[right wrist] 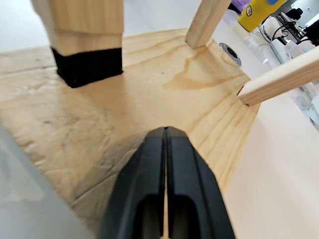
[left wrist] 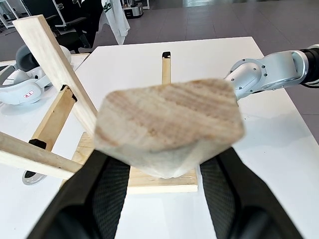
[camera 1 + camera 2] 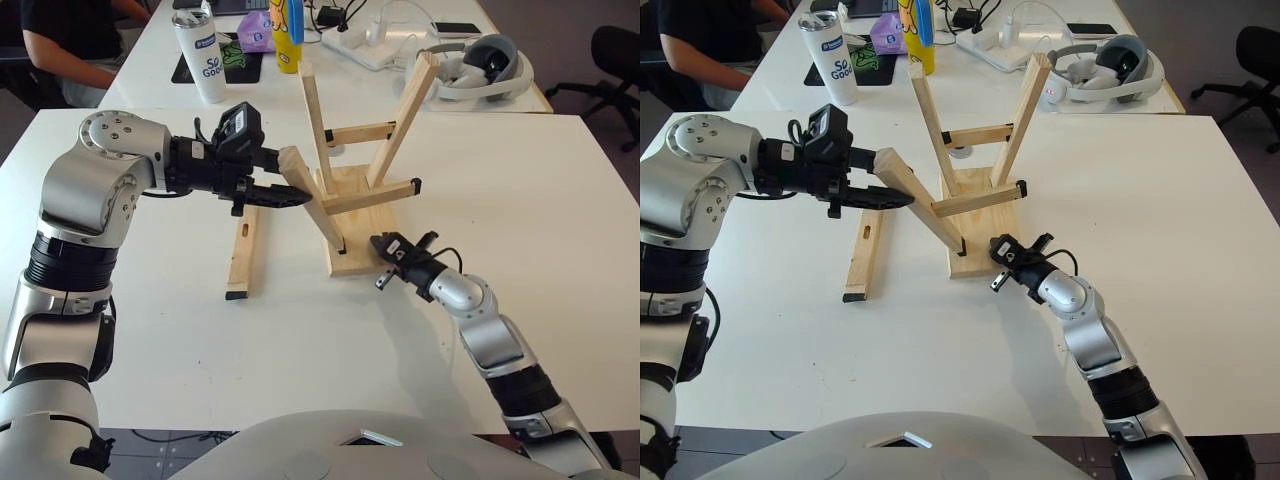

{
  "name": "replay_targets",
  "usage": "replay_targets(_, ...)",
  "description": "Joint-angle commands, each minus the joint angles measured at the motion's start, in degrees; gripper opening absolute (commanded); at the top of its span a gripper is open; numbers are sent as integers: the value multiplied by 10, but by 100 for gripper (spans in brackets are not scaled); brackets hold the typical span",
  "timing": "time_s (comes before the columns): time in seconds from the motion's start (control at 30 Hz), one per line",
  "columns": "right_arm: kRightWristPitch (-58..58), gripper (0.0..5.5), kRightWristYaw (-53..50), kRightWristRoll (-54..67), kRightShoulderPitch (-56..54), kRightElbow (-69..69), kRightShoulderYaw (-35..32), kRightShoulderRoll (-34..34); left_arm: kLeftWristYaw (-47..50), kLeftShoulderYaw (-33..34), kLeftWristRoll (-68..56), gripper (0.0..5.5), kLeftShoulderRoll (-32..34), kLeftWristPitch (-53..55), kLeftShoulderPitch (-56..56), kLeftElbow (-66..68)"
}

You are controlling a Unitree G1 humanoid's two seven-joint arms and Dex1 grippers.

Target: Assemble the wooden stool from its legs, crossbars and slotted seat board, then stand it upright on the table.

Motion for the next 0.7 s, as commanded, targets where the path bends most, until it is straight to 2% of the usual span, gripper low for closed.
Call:
replay_targets(0.03,47,0,31,-4,48,21,37,-4,-3,-16,17,207,-1,6,-20,1)
replay_targets(0.37,68,0,39,-11,61,2,71,-3,40,-34,20,207,-66,18,-25,-8)
replay_targets(0.7,71,0,41,-19,61,1,85,-4,33,-51,51,207,-28,-14,66,-3)
